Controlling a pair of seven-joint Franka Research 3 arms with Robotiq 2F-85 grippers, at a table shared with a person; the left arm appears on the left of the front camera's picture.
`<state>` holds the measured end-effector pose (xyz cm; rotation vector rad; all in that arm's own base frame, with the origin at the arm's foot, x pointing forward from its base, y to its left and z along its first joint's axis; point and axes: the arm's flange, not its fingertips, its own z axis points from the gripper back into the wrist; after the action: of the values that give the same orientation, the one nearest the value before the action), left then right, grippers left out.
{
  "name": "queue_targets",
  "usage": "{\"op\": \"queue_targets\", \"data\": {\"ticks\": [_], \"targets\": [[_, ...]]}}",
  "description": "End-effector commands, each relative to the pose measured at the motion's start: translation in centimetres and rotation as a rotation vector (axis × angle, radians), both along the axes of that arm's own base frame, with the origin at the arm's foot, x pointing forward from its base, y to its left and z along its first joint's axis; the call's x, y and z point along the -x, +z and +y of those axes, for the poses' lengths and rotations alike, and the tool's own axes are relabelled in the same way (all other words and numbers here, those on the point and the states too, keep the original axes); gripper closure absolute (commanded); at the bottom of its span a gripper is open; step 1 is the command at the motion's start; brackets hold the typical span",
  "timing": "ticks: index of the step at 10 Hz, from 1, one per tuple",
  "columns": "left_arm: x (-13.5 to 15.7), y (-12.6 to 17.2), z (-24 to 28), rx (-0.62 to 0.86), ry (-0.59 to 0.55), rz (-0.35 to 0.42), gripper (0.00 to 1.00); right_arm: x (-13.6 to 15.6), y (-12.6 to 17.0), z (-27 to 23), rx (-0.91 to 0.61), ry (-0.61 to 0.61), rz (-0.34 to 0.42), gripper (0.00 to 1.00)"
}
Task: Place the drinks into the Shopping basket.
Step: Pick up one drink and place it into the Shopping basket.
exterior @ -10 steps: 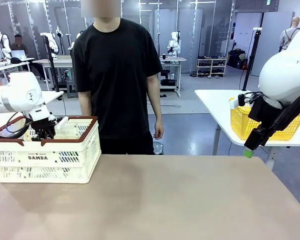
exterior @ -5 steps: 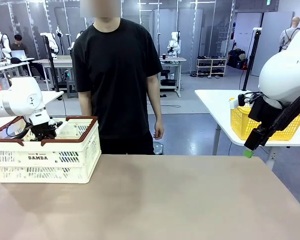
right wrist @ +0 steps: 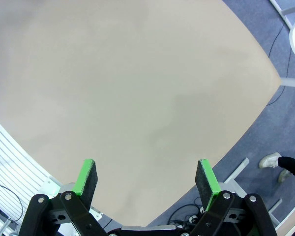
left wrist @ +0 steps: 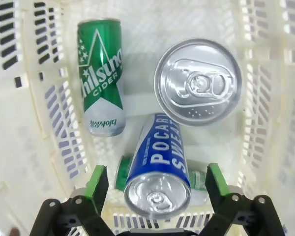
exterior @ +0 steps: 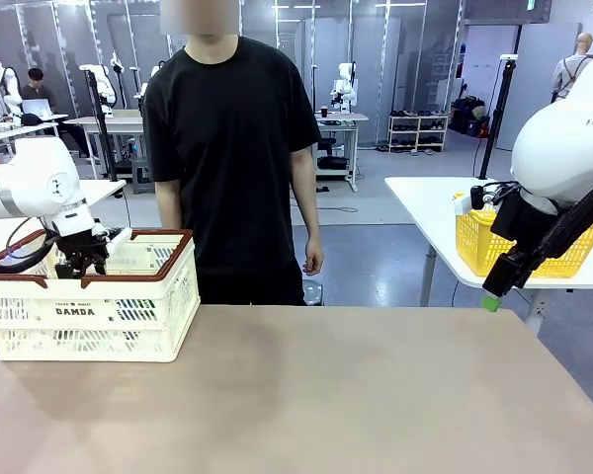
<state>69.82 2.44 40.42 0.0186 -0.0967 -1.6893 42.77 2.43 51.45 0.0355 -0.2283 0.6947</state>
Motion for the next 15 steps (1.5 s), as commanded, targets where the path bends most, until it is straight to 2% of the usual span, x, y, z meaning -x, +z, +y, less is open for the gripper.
{"op": "queue_targets", "data": {"ticks": [1, 4, 7, 9, 12, 15], "targets": [[1.7, 0.8, 0.3, -0.005, -0.005, -0.021, 0.00, 0.1, 0.1, -0.2, 0.005, 0.015, -0.001, 0.00], [2.7, 4.3, 1.0, -0.022, 0.006, -0.062, 0.00, 0.1, 0.1, -0.2, 0.005, 0.015, -0.001, 0.00], [3.7, 10.4, 1.1, 0.008, 0.037, -0.102, 0.00, 0.1, 0.1, -0.2, 0.005, 0.015, -0.001, 0.00], [5.0, 13.0, 0.8, 0.099, 0.081, -0.065, 0.00, 0.1, 0.1, -0.2, 0.005, 0.015, -0.001, 0.00], [6.7, 14.0, 0.6, 0.118, 0.119, 0.016, 0.00, 0.1, 0.1, -0.2, 0.005, 0.015, -0.001, 0.00], [6.3, 14.3, 0.5, 0.101, 0.093, -0.016, 0.00, 0.1, 0.1, -0.2, 0.005, 0.015, -0.001, 0.00]]}}
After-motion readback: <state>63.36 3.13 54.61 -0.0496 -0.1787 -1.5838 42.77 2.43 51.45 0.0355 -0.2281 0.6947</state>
